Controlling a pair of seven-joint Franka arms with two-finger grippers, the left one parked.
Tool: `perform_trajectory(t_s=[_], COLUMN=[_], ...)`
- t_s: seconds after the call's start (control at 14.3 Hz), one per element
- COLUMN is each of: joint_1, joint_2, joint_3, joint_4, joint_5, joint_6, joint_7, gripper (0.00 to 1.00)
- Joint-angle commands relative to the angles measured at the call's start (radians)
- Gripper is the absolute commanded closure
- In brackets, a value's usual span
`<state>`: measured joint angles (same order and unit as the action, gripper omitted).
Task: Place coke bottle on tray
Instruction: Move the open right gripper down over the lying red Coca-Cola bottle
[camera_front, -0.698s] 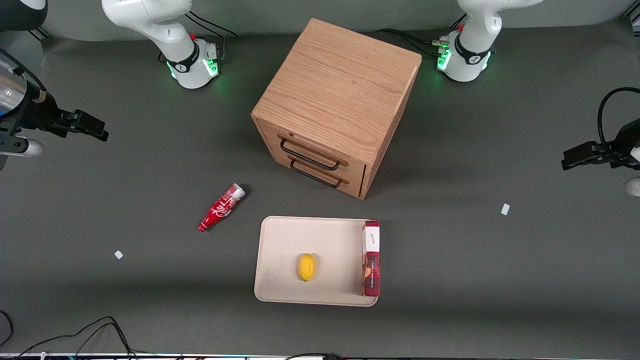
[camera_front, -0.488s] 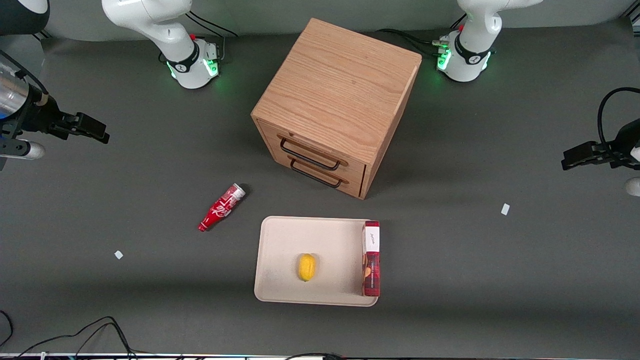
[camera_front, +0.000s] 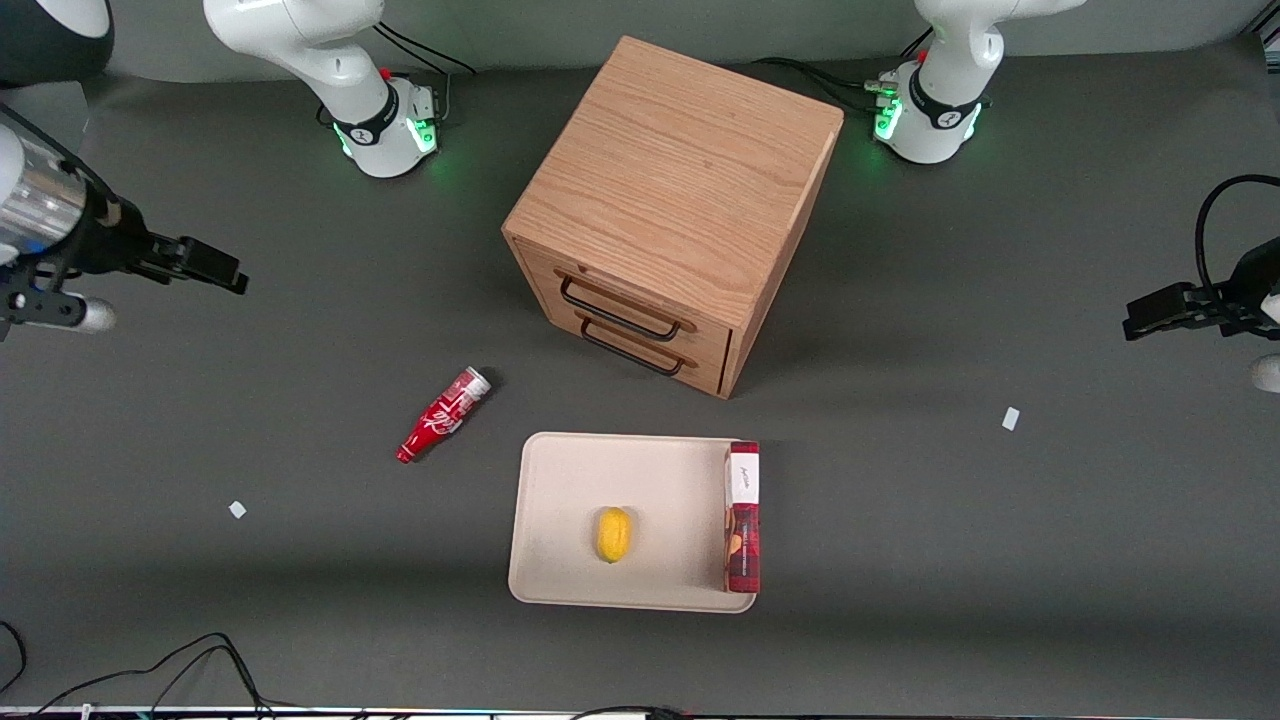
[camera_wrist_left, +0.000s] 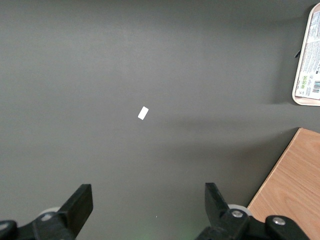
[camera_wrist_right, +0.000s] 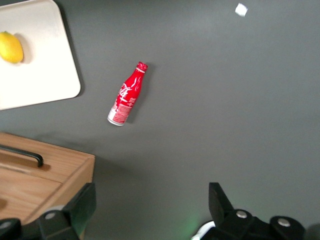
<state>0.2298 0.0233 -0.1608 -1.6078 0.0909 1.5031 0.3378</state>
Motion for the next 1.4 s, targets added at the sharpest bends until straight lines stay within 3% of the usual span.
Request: perform_trajectory(t_s=[0.0, 0.49, 0.77, 1.33], joint_1=[0.008, 0.010, 0.043, 0.042], joint_2=[0.079, 0.150, 0.249, 0.446], joint_3=[0.023, 0.147, 0.165, 0.168], joint_4=[-0.006, -0.262, -0.363, -0.377], joint_5=[0.033, -0.002, -0.058, -0.068], joint_6=[0.060, 0.435, 0.675, 0.882], joint_7=[0.175, 0.493, 0.647, 0.701], gripper=[0.00, 0.00, 0.00, 0.00])
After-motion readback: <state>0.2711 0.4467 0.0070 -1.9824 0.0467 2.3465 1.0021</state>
